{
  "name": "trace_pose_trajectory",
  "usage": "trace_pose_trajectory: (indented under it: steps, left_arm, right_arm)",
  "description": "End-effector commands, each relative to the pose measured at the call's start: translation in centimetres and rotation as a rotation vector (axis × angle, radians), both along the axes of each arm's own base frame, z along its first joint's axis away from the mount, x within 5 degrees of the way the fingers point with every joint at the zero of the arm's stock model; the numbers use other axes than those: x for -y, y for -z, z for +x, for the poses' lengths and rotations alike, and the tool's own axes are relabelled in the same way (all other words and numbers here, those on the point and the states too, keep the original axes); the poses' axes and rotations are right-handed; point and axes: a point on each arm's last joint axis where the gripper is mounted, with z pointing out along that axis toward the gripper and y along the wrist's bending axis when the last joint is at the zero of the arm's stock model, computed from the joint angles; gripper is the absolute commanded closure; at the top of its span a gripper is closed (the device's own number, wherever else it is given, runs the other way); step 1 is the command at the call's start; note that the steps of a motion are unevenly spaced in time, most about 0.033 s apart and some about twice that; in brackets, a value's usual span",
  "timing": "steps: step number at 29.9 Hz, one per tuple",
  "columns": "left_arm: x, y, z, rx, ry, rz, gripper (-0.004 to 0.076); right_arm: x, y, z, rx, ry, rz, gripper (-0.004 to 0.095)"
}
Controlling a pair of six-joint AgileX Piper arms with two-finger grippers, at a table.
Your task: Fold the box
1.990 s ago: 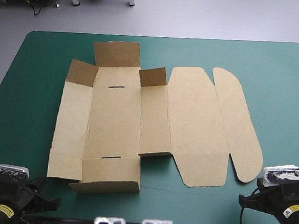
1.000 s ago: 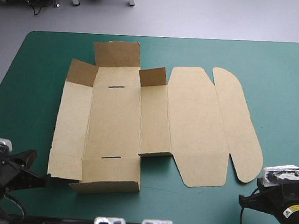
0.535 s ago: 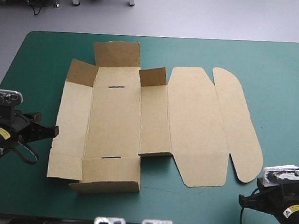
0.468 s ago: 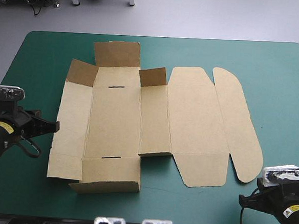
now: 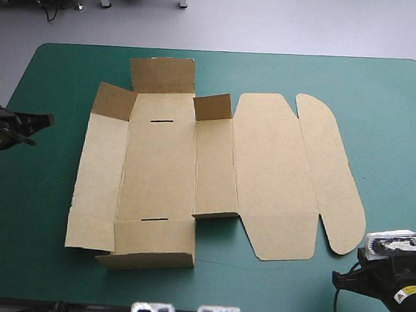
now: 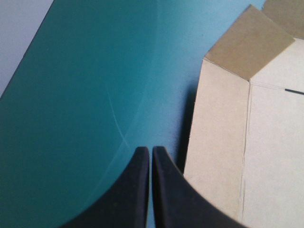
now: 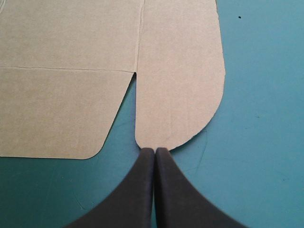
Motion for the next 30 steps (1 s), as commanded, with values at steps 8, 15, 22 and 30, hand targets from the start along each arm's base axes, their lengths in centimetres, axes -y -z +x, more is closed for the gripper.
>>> trace_pose_trajectory:
  steps: [8, 15, 22, 30]
  left_arm:
    - [-5.2, -0.1, -0.7, 0.044, -0.080, -0.271, 0.0709]
    - [-4.6, 0.9, 0.0, -0.045, 0.001, -0.237, 0.0708]
    - [-2.4, 2.6, 1.8, -0.178, 0.254, -0.144, 0.0454]
    - [-2.2, 4.3, 3.0, -0.279, 0.142, -0.285, 0.0162]
  right_arm:
    - [0.0, -1.1, 0.6, 0.068, -0.003, 0.001, 0.0921]
    - [0.0, -1.1, 0.6, 0.068, -0.003, 0.001, 0.0921]
    - [0.0, -1.1, 0.6, 0.068, -0.003, 0.001, 0.0921]
    - [0.0, -1.1, 0.6, 0.068, -0.003, 0.001, 0.0921]
